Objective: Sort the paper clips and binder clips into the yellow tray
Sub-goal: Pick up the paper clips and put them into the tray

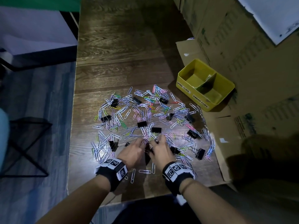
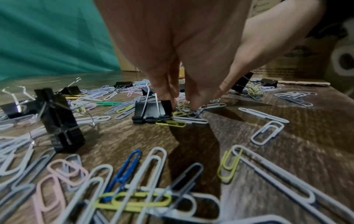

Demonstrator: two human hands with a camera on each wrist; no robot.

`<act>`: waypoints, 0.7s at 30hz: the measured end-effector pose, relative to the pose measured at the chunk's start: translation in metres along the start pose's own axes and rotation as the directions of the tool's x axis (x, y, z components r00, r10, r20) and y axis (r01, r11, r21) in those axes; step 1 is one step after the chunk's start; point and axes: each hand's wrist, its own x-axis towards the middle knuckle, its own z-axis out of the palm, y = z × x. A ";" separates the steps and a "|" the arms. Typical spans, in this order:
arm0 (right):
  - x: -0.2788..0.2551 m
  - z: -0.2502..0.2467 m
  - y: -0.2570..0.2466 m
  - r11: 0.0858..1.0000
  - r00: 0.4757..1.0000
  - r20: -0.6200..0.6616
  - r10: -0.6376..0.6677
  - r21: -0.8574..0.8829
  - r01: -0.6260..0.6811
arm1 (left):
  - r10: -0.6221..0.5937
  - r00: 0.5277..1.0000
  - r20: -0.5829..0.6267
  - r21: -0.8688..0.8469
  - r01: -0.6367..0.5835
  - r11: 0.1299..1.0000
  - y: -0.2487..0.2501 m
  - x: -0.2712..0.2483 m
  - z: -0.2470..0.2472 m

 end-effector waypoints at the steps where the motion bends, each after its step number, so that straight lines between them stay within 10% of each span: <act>1: -0.001 0.003 0.000 0.999 1.000 0.021 0.002 -0.042 -0.001 | -0.010 1.000 -0.013 -0.016 0.010 1.000 -0.001 0.000 -0.002; 12: 0.000 0.006 -0.006 0.953 0.974 0.197 -0.117 -0.255 0.166 | 0.147 0.976 0.161 0.157 -0.173 0.972 -0.004 0.000 -0.001; 21: -0.002 -0.004 -0.009 0.917 0.944 0.261 -0.203 -0.286 0.277 | 0.222 0.975 0.016 -0.032 -0.221 0.975 -0.016 -0.001 -0.004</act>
